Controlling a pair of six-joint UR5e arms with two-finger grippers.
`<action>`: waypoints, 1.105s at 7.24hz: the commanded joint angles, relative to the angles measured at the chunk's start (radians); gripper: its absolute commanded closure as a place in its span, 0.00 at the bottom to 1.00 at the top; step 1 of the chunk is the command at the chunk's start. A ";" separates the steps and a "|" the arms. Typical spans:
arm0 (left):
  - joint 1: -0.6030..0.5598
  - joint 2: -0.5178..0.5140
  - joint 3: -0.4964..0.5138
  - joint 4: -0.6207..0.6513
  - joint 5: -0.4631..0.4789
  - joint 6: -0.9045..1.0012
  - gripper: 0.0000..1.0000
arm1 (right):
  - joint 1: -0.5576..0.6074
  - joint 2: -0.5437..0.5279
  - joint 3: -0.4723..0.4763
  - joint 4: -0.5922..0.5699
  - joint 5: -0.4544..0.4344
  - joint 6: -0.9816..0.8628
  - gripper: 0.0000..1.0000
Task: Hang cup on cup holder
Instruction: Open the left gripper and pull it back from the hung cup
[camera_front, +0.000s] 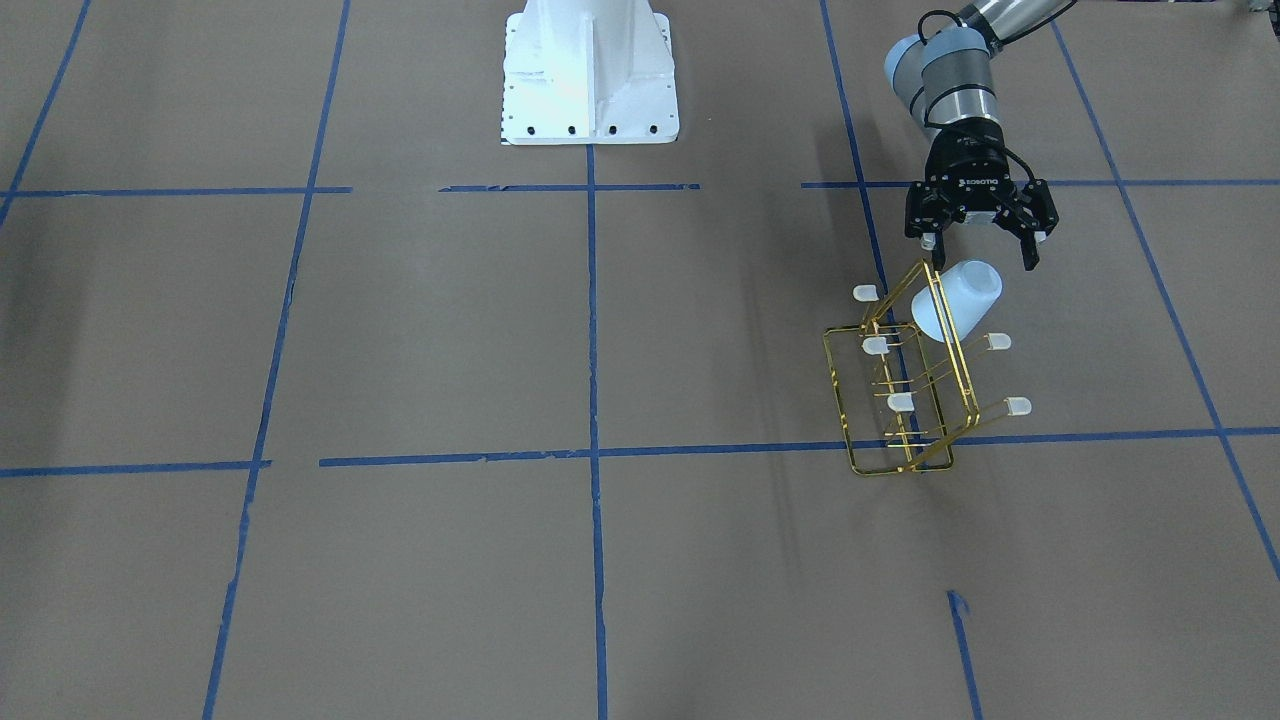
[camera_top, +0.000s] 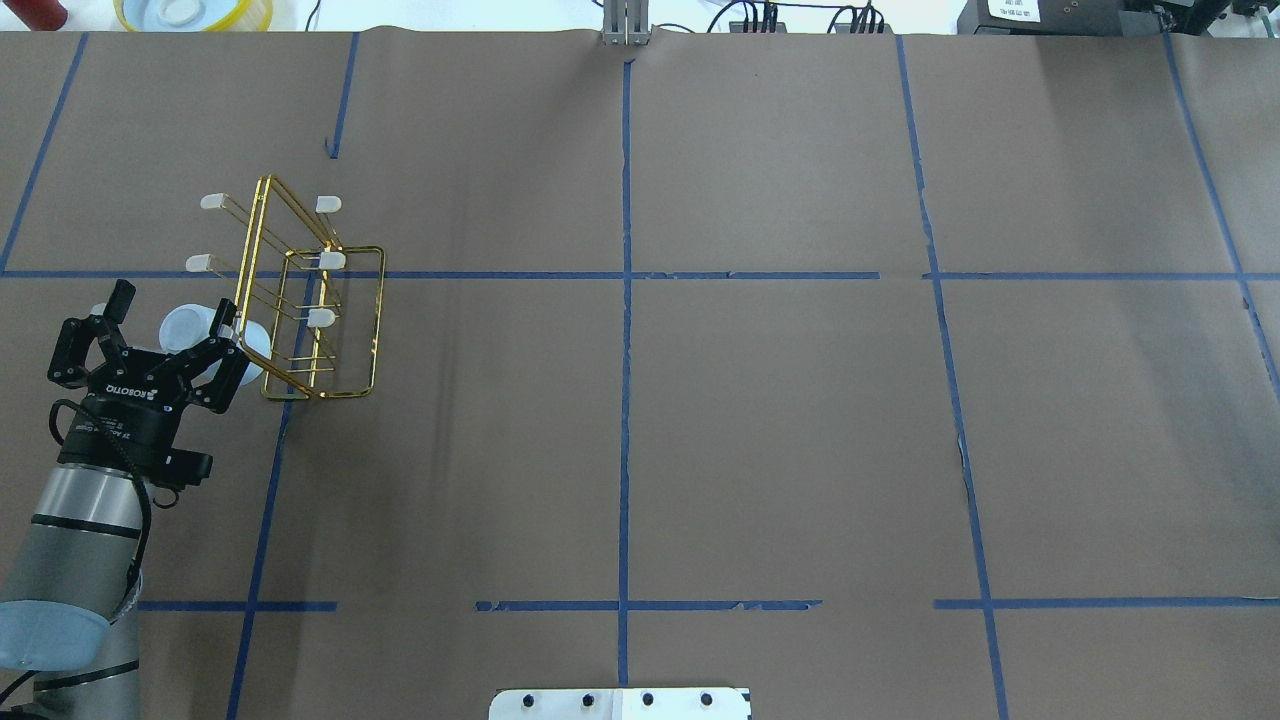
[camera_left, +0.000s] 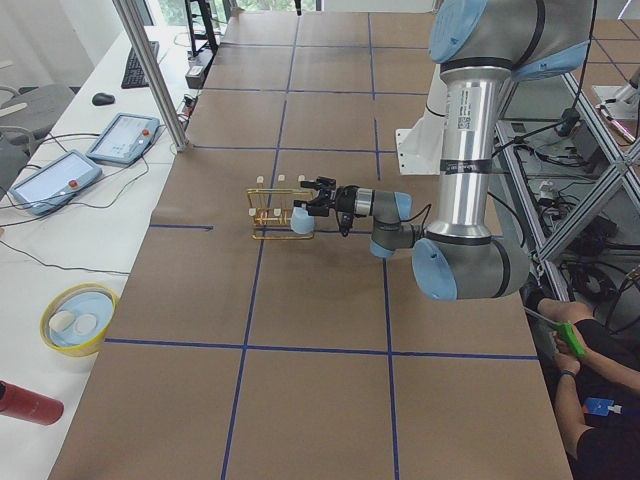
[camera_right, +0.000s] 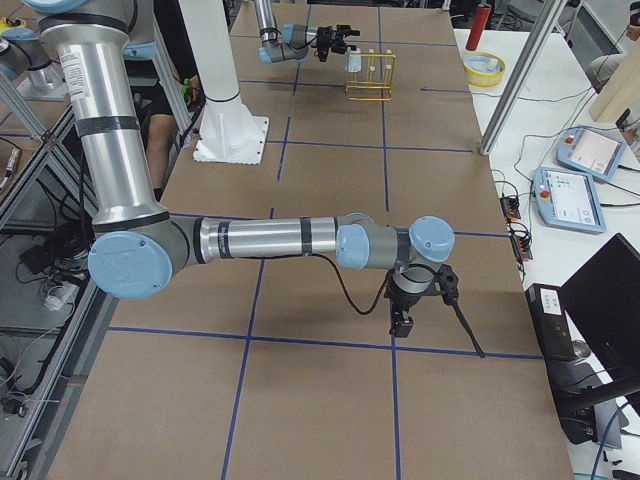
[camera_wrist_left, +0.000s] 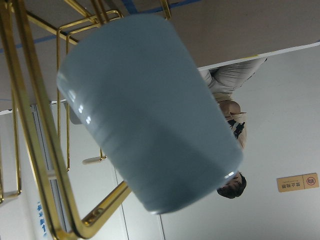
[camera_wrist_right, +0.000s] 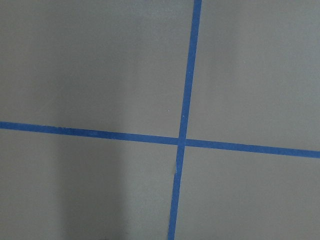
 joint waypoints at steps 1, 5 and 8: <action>-0.005 0.011 -0.039 0.005 0.000 0.010 0.00 | 0.001 0.000 0.000 0.000 0.000 0.000 0.00; -0.013 0.105 -0.144 0.019 -0.078 0.187 0.00 | 0.001 0.000 0.000 0.000 0.000 0.000 0.00; -0.054 0.134 -0.166 0.005 -0.130 0.469 0.00 | 0.001 0.000 0.000 0.000 0.000 0.000 0.00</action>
